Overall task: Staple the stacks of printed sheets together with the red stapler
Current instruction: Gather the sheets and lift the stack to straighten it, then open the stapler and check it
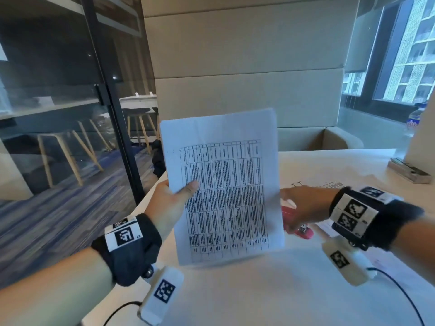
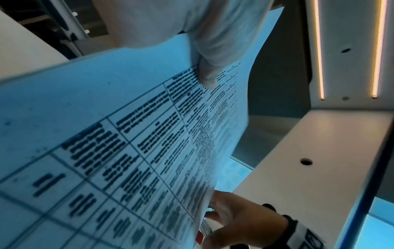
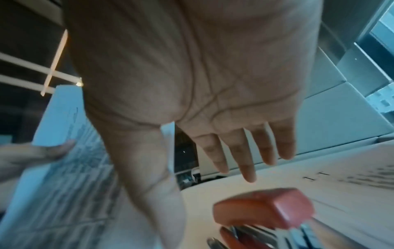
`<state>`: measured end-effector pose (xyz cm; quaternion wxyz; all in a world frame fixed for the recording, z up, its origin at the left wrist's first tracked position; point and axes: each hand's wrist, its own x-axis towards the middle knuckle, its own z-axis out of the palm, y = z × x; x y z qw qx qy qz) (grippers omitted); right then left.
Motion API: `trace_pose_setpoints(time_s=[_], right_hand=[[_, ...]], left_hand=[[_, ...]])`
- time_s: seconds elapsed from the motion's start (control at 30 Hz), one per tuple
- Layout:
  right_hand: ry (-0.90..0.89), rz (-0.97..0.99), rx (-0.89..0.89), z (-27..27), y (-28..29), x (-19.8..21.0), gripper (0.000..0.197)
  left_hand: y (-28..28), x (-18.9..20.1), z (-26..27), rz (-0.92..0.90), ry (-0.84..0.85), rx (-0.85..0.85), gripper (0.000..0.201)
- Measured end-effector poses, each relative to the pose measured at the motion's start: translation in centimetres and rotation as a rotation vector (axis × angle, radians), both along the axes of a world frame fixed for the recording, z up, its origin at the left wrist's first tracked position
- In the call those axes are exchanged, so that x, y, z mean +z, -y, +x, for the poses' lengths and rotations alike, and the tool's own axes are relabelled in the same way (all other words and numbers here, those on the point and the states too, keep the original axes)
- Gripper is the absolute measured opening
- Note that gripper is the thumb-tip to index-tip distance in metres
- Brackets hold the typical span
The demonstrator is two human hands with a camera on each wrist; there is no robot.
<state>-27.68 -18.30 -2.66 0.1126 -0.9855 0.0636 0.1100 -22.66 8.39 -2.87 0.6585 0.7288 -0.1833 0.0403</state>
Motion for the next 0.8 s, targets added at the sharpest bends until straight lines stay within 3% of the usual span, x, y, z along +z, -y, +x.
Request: trace_pose_setpoints(time_s=[0.07,0.2,0.3,0.4,0.5,0.57,0.73,0.8], right_hand=[[-0.089,-0.172,-0.029,0.8,0.3,-0.9,0.073],[-0.127,-0.295,-0.051,2.3,0.1,-3.3,0.034],[-0.081,-0.312,-0.084,3.1,0.0,-4.1,0.033],[0.04,-0.113,-0.191,3.7,0.6,-3.3,0.033],[0.231,0.398,-0.335,4.0,0.8,-0.7,0.032],[0.355,0.597,-0.36,4.1,1.0,0.9,0.022],[0.802,0.48,-0.33,3.8,0.5,3.8,0.02],[0.915,0.596,-0.354,3.5,-0.1,4.7,0.022]], left_hand=[[-0.2,0.1,0.3,-0.035,-0.058,0.009,0.033],[-0.7,-0.6,0.8,-0.073,-0.15,0.0,0.024],[-1.2,-1.2,1.1,-0.07,-0.18,-0.017,0.037],[-1.5,-1.1,0.8,-0.062,-0.186,-0.013,0.042],[-1.6,-0.8,0.5,-0.059,-0.186,-0.025,0.046],[-1.5,-0.7,0.4,-0.049,-0.18,-0.029,0.047],[-1.3,-0.7,0.6,-0.015,-0.166,-0.049,0.042],[-1.3,-0.7,0.7,-0.015,-0.159,-0.049,0.041]])
